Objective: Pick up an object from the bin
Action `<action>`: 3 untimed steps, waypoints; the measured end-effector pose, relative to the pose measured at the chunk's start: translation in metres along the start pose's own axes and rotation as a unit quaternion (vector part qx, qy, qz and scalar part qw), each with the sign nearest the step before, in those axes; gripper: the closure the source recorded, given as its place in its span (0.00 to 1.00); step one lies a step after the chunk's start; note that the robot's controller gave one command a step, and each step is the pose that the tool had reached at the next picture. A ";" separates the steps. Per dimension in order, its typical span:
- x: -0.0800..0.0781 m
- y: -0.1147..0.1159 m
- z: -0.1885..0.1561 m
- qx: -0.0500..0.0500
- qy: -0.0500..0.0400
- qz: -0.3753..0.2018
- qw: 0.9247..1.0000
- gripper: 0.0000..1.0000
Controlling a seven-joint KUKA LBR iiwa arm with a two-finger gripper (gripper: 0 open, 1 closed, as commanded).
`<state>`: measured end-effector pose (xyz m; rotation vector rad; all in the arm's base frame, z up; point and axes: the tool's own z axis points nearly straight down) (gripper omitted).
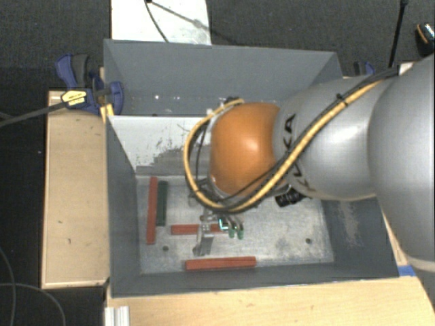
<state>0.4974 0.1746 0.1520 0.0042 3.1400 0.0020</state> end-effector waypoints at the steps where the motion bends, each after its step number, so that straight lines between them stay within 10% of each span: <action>1: -0.052 -0.028 0.084 0.001 0.000 -0.095 0.995 0.00; 2: -0.052 -0.026 0.082 0.000 -0.001 -0.093 0.996 1.00; 3: -0.052 0.012 -0.150 -0.001 -0.005 -0.111 0.994 1.00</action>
Offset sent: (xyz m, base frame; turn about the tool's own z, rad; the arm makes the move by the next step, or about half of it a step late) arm 0.0514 -0.0260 -0.0820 -0.1934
